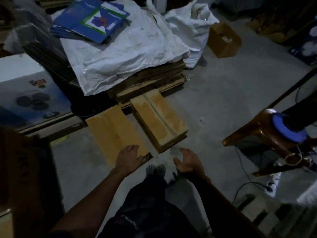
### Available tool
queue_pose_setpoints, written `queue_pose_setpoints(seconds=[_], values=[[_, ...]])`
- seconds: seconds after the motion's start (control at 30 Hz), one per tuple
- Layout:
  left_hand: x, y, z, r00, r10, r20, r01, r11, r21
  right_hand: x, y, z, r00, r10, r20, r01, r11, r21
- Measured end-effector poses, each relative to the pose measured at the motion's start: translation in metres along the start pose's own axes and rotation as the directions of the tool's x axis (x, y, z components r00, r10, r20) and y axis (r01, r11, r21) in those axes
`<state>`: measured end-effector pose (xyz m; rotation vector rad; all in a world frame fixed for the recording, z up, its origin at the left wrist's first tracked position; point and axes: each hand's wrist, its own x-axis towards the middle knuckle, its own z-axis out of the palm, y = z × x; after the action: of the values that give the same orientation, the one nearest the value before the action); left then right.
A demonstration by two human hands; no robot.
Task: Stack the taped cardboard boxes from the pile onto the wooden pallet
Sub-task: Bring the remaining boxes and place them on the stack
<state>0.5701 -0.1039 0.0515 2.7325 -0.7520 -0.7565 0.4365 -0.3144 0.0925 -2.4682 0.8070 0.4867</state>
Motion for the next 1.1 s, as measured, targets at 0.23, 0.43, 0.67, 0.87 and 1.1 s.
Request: queue_pose_setpoints(seconds=[0.23, 0.43, 0.67, 0.87, 1.1], values=[[0.132, 0.057, -0.073, 0.995, -0.085, -0.056, 0.084, 0.996, -0.021, 0.145, -0.003, -0.116, 0.996, -0.078, -0.035, 0.078, 0.997, -0.015], [0.211, 0.103, -0.088, 0.969, -0.230, -0.090, 0.225, 0.972, -0.070, 0.261, 0.007, -0.188, 0.972, -0.212, 0.105, 0.221, 0.971, -0.087], [0.292, 0.190, -0.063, 0.871, -0.485, -0.082, 0.458, 0.860, -0.224, 0.382, 0.055, -0.266, 0.879, -0.399, 0.260, 0.444, 0.884, -0.145], [0.334, 0.287, -0.065, 0.722, -0.689, -0.058, 0.614, 0.678, -0.404, 0.455, 0.102, -0.344, 0.769, -0.521, 0.370, 0.604, 0.783, -0.151], [0.375, 0.325, -0.085, 0.599, -0.798, -0.070, 0.686, 0.556, -0.470, 0.534, 0.092, -0.372, 0.676, -0.558, 0.481, 0.705, 0.680, -0.203]])
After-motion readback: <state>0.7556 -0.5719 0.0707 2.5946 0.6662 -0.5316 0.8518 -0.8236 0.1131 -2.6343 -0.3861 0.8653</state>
